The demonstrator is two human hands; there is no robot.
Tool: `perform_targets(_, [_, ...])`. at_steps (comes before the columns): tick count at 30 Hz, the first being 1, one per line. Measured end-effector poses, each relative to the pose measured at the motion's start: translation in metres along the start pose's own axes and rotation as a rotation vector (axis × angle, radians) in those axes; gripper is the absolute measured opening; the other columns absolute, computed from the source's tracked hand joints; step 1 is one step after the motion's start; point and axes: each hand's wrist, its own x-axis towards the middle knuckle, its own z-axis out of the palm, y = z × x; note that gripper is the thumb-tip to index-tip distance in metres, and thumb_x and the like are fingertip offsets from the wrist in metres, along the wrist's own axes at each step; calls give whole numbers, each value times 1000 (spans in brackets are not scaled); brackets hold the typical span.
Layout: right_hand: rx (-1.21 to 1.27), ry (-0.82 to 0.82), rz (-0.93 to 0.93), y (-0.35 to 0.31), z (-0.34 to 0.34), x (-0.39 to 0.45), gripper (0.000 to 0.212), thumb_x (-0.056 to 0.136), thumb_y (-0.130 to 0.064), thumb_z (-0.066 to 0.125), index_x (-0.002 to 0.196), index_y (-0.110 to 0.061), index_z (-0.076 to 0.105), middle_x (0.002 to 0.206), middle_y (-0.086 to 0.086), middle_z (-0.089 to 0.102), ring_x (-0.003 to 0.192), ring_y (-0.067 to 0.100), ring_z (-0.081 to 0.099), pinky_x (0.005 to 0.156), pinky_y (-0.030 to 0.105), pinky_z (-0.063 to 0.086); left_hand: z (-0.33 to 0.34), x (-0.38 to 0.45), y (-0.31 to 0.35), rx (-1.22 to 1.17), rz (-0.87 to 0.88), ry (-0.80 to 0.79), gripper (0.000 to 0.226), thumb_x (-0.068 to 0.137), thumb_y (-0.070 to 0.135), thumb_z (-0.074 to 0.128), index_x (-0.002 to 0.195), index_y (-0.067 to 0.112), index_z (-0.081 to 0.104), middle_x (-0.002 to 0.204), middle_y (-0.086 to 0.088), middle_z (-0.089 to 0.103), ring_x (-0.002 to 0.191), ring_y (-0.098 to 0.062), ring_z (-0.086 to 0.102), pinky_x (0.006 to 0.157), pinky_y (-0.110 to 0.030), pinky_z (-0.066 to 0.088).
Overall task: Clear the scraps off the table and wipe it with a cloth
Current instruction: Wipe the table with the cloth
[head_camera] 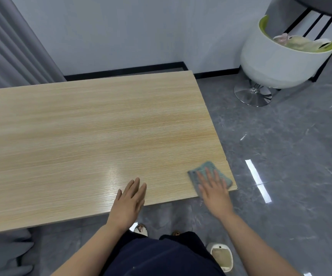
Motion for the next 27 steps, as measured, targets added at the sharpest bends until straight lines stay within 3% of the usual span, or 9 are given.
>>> perform_targets(5, [-7, 1, 138, -20, 4, 1, 62, 81, -52, -22, 141, -36, -17, 150, -2, -21, 136, 18, -28, 113, 41, -17, 4, -2, 4, -6, -21, -6, 52, 103, 31, 26, 149, 31, 2, 156, 8, -12, 135, -4, -22, 116, -38, -3])
perform_targets(8, [-38, -5, -138, -75, 15, 8, 57, 90, -49, -17, 144, -36, -4, 155, 1, -7, 142, 29, -14, 114, 43, -13, 3, -2, 1, -53, -14, -9, 53, 102, 31, 30, 150, 29, 6, 155, 9, -10, 138, -6, -18, 116, -39, -1])
perform_targets(10, [-46, -102, -343, -101, 19, 11, 61, 82, -52, -18, 141, -40, -9, 151, -4, -18, 139, 26, -24, 111, 39, -22, 1, 0, -2, -43, -2, -17, 54, 102, 34, 31, 150, 29, 6, 153, 11, -12, 143, -9, -12, 117, -38, 1])
perform_targets(13, [-43, -127, -410, -94, 7, 18, 61, 80, -57, -15, 140, -43, -13, 149, -9, -21, 136, 17, -29, 108, 35, -23, -1, 0, -5, -27, 23, -15, 57, 97, 50, 20, 149, 29, 9, 152, 13, -9, 143, -8, -9, 117, -36, 6])
perform_targets(16, [-20, -25, -171, -46, 0, 26, 63, 81, -65, -16, 140, -44, -13, 155, -8, -15, 137, 14, -28, 110, 36, -18, 0, -1, -5, -2, 29, 21, 70, 83, 55, 5, 148, 30, 17, 153, 12, 3, 141, -8, 0, 114, -41, 17])
perform_targets(19, [-6, -10, 173, -17, -8, 29, 51, 93, -59, 0, 140, -43, -12, 156, -5, -13, 142, 18, -20, 113, 43, -12, 0, -3, -5, 0, 33, 35, 57, 89, 44, 28, 139, 24, 45, 147, 0, 39, 135, -22, 38, 100, -46, 39])
perform_targets(21, [14, -20, 258, -32, -7, 33, 48, 98, -49, 7, 141, -41, -14, 156, -1, -15, 143, 25, -19, 113, 47, -13, -2, 0, -8, 0, 50, 63, 51, 86, 41, 36, 130, 23, 54, 136, -3, 54, 123, -25, 53, 90, -46, 48])
perform_targets(25, [-3, -62, -117, -108, 6, 38, 62, 83, -59, -20, 142, -41, -15, 153, -4, -18, 136, 24, -28, 109, 44, -20, -17, 9, -15, -37, 121, 126, 40, 85, 31, 49, 123, 20, 56, 123, -2, 61, 108, -24, 61, 82, -33, 52])
perform_targets(27, [-33, -122, -326, -136, 12, 39, 70, 78, -57, -19, 145, -41, -7, 151, -6, -18, 135, 22, -29, 107, 41, -24, -26, 17, -17, -130, 108, 145, 37, 88, 21, 55, 125, 14, 58, 122, -3, 59, 109, -23, 57, 86, -31, 47])
